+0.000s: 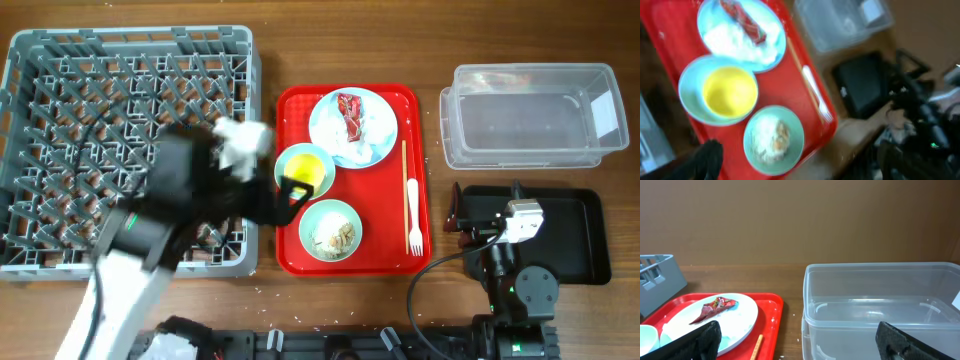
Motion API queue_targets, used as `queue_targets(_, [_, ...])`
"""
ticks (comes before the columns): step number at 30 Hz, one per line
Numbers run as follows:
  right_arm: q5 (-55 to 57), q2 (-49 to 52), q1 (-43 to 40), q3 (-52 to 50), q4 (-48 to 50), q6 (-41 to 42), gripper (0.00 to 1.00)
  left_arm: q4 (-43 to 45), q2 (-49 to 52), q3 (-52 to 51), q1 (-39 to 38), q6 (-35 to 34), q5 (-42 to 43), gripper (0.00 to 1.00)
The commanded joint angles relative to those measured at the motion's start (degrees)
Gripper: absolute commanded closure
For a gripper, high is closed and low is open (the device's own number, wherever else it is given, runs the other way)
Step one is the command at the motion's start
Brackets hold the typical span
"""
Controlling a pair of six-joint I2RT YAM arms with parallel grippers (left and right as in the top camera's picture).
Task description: Sort waste into correct bins and load items into the dishwasher rack
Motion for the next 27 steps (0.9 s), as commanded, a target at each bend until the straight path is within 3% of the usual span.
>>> queue_targets(1, [-0.31,-0.02,-0.24,-0.07,0.26,-0.74,0.0,-15.34,19.74,23.58,-14.38,-0.81,-33.35,0.0])
queue_targets(5, [-0.31,-0.02,-0.24,-0.07,0.26,-0.74,0.0,-12.96,30.45,33.53,-20.04,-0.83,-37.75,0.0])
queue_targets(10, [-0.31,-0.02,-0.24,-0.07,0.26,-0.74,0.0,1.46,36.7,33.51,-21.99,-1.09,-37.7,0.0])
queue_targets(14, [-0.31,-0.02,-0.24,-0.07,0.26,-0.74,0.0,7.41,40.22,33.51,-21.99,-7.32,-37.29,0.0])
queue_targets(16, [-0.31,-0.02,-0.24,-0.07,0.26,-0.72,0.0,8.81,41.75,33.51,-21.99,-10.32,-37.27,0.0])
queue_targets(27, [-0.31,-0.02,-0.24,-0.07,0.26,-0.74,0.0,7.41,41.48,33.53,-21.73,-10.23,-37.33,0.0])
